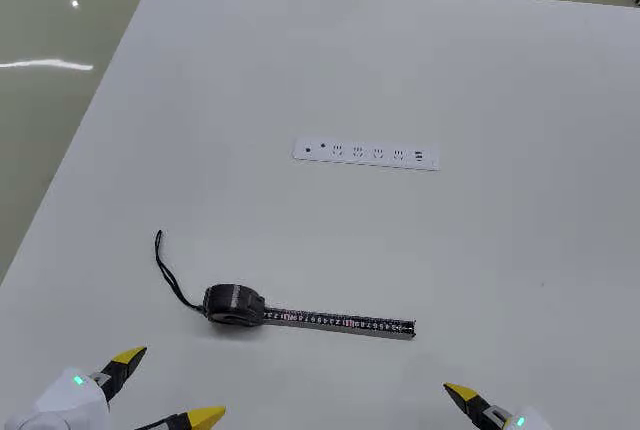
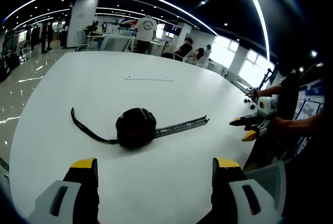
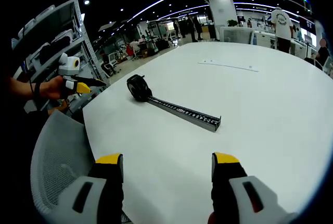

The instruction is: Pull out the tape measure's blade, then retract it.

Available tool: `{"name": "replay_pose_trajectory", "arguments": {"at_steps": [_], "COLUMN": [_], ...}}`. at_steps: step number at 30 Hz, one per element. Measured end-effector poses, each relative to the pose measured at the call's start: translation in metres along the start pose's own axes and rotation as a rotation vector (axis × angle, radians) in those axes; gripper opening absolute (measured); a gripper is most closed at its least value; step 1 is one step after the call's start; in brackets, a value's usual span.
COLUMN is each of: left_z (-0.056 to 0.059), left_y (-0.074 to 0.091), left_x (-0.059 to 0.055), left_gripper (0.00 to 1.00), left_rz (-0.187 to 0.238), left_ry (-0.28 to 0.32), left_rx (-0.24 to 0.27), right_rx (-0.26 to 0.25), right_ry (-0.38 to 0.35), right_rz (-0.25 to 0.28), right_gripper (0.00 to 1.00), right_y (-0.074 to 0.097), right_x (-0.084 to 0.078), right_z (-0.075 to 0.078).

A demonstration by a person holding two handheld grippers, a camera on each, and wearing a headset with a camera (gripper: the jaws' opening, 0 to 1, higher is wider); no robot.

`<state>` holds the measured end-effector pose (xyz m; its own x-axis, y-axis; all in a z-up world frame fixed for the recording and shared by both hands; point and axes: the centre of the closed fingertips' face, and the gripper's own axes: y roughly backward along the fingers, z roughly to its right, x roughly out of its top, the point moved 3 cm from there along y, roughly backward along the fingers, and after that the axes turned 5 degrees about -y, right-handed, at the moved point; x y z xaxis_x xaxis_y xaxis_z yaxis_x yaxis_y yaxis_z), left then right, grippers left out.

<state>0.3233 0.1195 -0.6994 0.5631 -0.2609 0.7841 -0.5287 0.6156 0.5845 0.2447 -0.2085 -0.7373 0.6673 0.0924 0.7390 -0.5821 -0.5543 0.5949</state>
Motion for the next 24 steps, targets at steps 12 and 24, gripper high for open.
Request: {"name": "replay_pose_trajectory", "arguments": {"at_steps": [12, 24], "left_z": [-0.006, -0.015], "left_y": [-0.007, -0.011], "left_x": [-0.002, -0.007], "left_gripper": [0.87, 0.86], "left_rz": [-0.011, -0.044], "left_ry": [0.029, 0.056], "left_rx": [0.015, 0.013], "right_rx": [-0.005, 0.015], "right_ry": [0.002, 0.056], "right_rz": [-0.006, -0.064], "right_gripper": [0.68, 0.63], "right_y": [-0.003, -0.012], "right_x": [0.005, 0.003], "right_z": [0.013, 0.031]}}
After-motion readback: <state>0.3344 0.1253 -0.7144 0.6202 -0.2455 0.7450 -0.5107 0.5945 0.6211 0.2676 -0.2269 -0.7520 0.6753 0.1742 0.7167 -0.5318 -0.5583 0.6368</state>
